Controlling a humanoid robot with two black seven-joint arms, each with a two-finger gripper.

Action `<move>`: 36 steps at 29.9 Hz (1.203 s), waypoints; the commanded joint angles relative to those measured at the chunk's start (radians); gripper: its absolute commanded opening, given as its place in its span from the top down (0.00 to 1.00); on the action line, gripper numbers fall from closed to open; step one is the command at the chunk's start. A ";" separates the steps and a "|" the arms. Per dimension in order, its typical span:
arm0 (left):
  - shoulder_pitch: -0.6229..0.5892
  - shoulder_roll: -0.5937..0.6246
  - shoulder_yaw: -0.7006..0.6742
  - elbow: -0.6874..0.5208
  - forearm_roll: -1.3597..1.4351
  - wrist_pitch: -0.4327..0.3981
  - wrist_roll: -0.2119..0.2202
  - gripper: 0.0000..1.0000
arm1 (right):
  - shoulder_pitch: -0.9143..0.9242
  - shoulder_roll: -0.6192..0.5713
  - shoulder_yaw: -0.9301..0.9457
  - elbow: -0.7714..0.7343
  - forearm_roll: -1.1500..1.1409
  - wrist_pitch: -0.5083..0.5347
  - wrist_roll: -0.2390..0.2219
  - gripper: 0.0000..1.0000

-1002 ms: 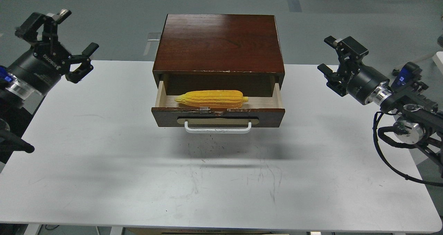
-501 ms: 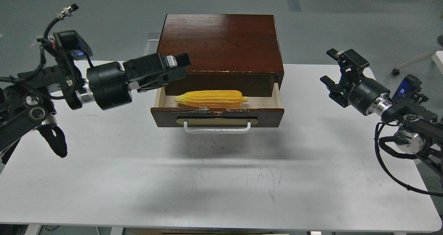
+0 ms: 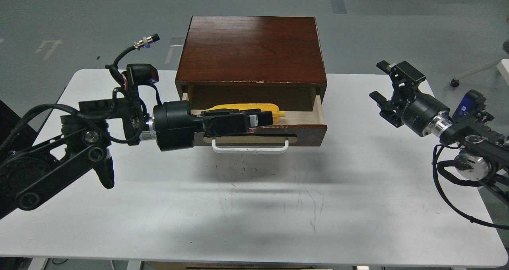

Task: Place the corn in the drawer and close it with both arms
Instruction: 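Move the left gripper toward the drawer front below the handle, then position the left gripper against the drawer front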

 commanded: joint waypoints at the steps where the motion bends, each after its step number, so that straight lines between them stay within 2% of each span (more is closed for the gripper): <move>1: 0.041 0.000 0.035 0.001 0.014 0.000 0.000 1.00 | -0.004 -0.003 0.000 0.000 0.000 0.000 0.000 0.02; 9: 0.144 0.000 0.046 0.009 0.006 0.000 0.000 1.00 | -0.014 -0.003 0.000 0.000 0.000 0.000 0.000 0.02; 16: 0.172 -0.003 0.046 0.053 0.003 0.000 0.039 1.00 | -0.016 -0.003 0.000 0.000 0.000 0.000 0.000 0.02; 20: 0.185 -0.016 0.046 0.096 0.002 0.019 0.097 1.00 | -0.017 -0.003 0.000 0.000 0.000 0.001 0.000 0.03; 24: 0.185 -0.020 0.049 0.122 0.002 0.027 0.117 1.00 | -0.020 -0.003 0.000 0.000 0.000 0.001 0.000 0.03; 36: 0.185 -0.036 0.049 0.129 -0.001 0.026 0.117 1.00 | -0.030 -0.003 0.000 0.002 0.000 0.000 0.000 0.02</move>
